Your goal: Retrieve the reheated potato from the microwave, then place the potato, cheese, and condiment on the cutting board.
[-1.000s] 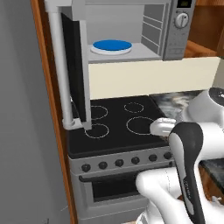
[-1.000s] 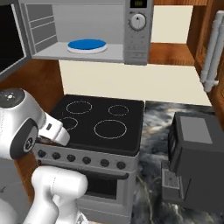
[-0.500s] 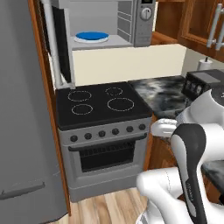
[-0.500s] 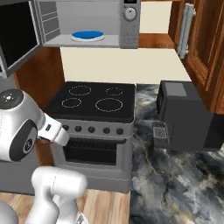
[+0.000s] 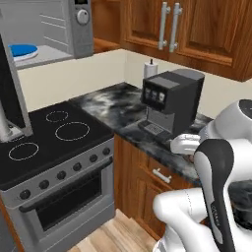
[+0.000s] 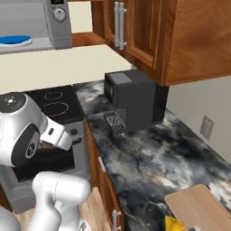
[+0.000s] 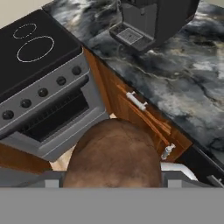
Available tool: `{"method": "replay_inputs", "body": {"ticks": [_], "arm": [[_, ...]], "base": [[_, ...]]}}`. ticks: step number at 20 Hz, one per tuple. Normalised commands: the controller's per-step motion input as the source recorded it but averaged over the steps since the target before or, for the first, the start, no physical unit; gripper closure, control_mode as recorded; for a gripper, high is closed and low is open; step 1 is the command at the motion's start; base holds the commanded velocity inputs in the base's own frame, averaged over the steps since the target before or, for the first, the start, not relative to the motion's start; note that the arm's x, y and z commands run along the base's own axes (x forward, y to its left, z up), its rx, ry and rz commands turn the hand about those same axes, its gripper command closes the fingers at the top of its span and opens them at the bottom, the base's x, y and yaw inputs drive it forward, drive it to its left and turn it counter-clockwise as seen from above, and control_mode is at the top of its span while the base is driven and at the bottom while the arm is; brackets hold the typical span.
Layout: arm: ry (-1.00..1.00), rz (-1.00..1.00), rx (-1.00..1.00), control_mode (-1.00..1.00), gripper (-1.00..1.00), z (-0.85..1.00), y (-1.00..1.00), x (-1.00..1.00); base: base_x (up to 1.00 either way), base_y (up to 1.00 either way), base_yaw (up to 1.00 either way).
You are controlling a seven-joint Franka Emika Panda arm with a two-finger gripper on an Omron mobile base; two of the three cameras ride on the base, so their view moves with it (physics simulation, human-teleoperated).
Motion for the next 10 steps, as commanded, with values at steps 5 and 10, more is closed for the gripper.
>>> {"method": "replay_inputs", "body": {"ticks": [5,10], "arm": [[0.00,0.00,0.00,1.00,1.00,0.00,0.00,0.00],[0.00,0.00,0.00,1.00,1.00,0.00,0.00,0.00]], "base": [[-0.15,0.00,-0.83],[-0.29,0.00,-0.79]]}}
